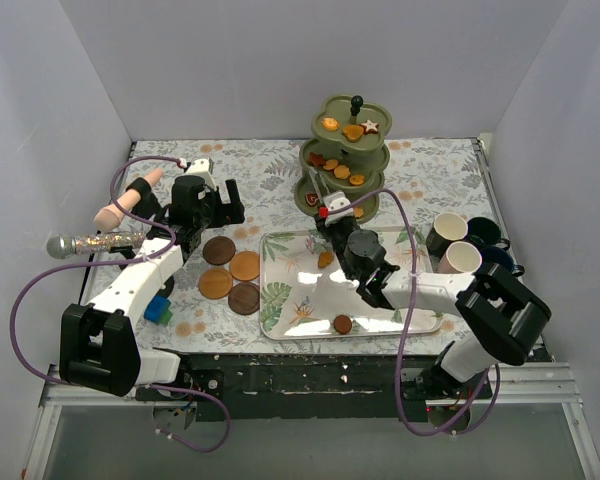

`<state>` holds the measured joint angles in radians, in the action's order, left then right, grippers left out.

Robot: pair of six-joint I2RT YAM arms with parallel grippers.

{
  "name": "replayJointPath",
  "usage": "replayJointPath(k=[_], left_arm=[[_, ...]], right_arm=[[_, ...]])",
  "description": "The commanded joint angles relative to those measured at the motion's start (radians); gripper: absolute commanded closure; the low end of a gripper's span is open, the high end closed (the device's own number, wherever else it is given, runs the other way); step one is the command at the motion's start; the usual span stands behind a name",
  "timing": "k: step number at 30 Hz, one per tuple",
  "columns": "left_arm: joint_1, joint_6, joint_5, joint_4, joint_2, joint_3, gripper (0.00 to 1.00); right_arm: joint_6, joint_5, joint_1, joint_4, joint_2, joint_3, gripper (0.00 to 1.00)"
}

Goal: Serve the afternoon tea
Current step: Pick up the desert from the tray, then place the desert on the desert table.

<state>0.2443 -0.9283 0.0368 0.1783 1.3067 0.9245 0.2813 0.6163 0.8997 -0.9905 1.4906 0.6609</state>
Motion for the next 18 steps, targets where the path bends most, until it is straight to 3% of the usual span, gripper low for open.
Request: replayJointPath(k=[1,18], left_arm=[[-0.002,0.006,0.005,-0.014,-0.006,0.002,0.02],[-0.002,0.013,0.014,-0.010,0.011,0.005,0.02]], right_arm=[[0.104,-0.067,-0.015,-0.172,0.062,0.089,0.58],[0.214,-0.254,-0.088,-0.201,0.289,0.276,0.59]])
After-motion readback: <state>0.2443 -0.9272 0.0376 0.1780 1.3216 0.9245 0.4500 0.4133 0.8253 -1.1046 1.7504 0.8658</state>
